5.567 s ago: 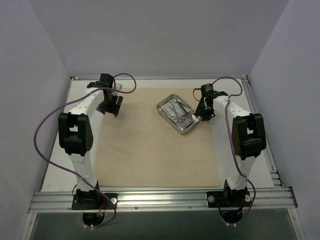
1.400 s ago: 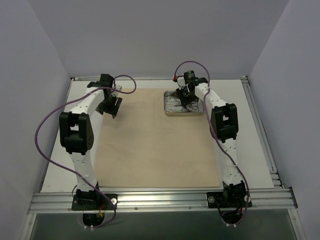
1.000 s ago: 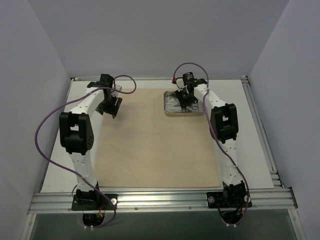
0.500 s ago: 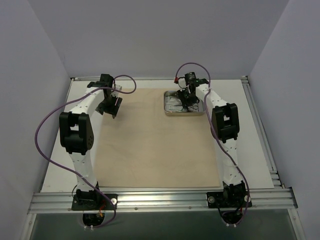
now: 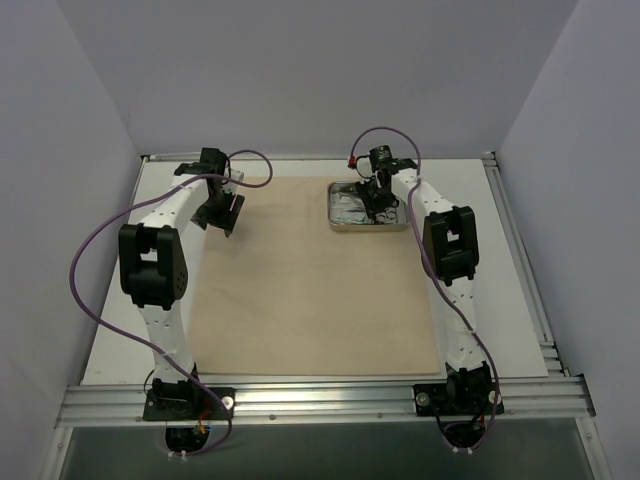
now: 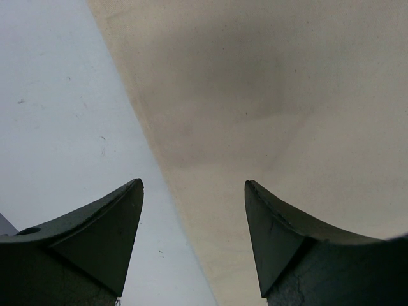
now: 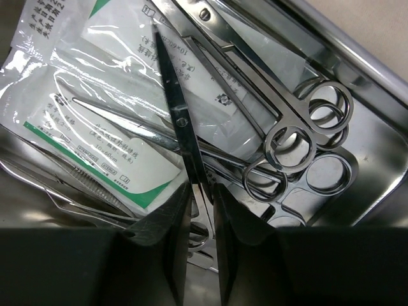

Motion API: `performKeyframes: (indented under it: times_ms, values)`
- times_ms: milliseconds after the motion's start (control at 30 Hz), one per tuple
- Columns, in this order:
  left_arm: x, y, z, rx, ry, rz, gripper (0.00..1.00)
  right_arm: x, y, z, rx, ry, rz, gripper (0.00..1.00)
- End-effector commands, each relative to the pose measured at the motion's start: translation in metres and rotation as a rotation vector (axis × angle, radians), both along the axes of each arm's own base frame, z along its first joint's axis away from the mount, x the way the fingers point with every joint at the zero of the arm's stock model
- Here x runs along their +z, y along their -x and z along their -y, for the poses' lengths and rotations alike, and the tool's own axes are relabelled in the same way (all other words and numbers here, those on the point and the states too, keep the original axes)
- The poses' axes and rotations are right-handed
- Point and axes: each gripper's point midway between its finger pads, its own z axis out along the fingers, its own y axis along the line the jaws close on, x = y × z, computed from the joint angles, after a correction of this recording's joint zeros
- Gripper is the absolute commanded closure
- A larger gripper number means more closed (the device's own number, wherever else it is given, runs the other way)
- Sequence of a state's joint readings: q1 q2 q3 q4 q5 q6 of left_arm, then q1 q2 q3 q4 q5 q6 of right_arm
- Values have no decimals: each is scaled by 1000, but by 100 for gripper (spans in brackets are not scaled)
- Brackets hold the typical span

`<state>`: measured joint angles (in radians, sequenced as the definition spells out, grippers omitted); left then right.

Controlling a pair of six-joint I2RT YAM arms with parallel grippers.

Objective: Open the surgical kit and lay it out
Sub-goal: Pick up the medical item from the container.

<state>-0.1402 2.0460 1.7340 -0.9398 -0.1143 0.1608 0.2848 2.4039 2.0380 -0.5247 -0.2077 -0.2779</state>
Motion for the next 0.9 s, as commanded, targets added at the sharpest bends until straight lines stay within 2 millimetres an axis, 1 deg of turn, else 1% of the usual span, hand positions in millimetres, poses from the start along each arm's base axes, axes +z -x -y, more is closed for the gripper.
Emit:
performKeyframes:
  times_ms: [0, 167, 367, 400, 433, 467, 567, 667, 867]
  values:
    - [2, -1, -1, 11, 16, 5, 26, -31, 23, 0, 37, 42, -99, 86]
    - [3, -1, -2, 11, 15, 8, 26, -22, 20, 1, 59, 53, -74, 91]
    - [3, -2, -2, 12, 19, 11, 26, 14, 7, -1, 80, 60, 25, 99]
    - [4, -2, -2, 12, 19, 12, 26, 26, 3, -2, 81, 55, 56, 100]
    - [3, -3, -1, 11, 20, 12, 26, 31, 0, -4, 81, 54, 76, 100]
    - [5, -3, -1, 11, 21, 18, 26, 41, -3, -6, 85, 51, 101, 100]
    - [6, -3, -2, 10, 20, 21, 26, 63, -11, -9, 83, 31, 158, 100]
    - [7, -3, -2, 10, 20, 24, 26, 75, -14, -11, 85, 22, 191, 100]
    - [8, -3, -1, 13, 22, 27, 26, 91, -21, -15, 74, -7, 237, 100]
